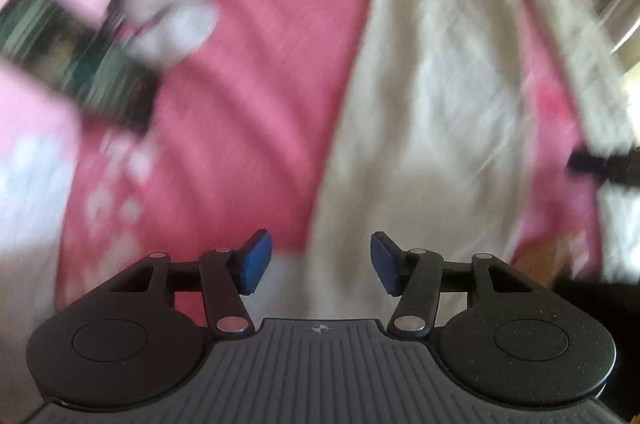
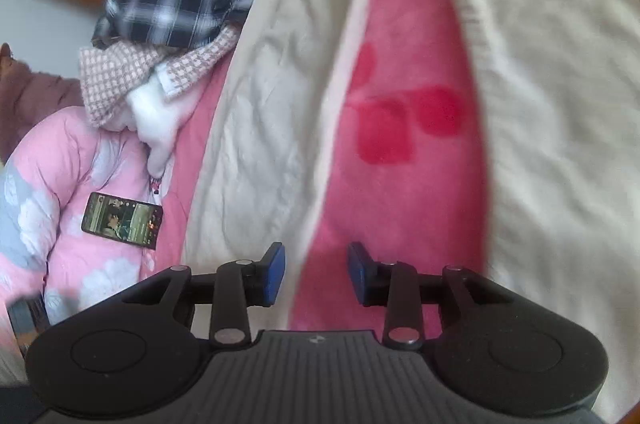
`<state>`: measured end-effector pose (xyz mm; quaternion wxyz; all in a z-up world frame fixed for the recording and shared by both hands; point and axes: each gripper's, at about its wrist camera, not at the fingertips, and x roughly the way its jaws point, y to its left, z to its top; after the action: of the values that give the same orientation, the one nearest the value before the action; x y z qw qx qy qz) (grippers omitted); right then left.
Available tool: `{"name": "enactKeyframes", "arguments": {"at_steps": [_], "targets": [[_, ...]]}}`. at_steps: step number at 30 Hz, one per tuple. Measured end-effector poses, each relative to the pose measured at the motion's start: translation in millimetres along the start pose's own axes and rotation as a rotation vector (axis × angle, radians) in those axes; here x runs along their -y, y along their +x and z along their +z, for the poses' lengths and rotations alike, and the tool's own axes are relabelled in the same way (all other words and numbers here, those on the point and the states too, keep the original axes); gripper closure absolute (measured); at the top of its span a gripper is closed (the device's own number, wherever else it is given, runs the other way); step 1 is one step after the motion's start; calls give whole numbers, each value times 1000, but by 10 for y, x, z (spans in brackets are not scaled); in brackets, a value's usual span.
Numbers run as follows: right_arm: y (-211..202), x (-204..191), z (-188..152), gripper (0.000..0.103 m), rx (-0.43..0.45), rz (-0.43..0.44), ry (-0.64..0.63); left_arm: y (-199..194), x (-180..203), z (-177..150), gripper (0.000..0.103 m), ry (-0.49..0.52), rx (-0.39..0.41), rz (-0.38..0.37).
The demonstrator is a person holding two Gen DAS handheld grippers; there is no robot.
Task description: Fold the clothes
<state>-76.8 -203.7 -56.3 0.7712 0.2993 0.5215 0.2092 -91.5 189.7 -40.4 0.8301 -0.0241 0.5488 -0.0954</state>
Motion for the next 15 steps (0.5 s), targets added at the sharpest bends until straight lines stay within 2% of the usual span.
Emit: {"name": "enactKeyframes", "arguments": {"at_steps": [4, 7, 9, 12, 15], "targets": [[-364, 28, -159, 61, 92, -12, 21, -262, 557, 788, 48, 145, 99, -67], [-527, 21, -246, 61, 147, -25, 26, -595, 1269, 1388, 48, 283, 172, -134], [-641, 12, -322, 61, 180, -34, 34, -956, 1822, 1687, 48, 389, 253, -175], [-832, 40, -454, 61, 226, -44, 58, -1679, 2537, 1911, 48, 523, 418, -222], [-995, 74, -552, 61, 267, -46, 75, -2428, 2990, 2017, 48, 596, 567, -229]]}}
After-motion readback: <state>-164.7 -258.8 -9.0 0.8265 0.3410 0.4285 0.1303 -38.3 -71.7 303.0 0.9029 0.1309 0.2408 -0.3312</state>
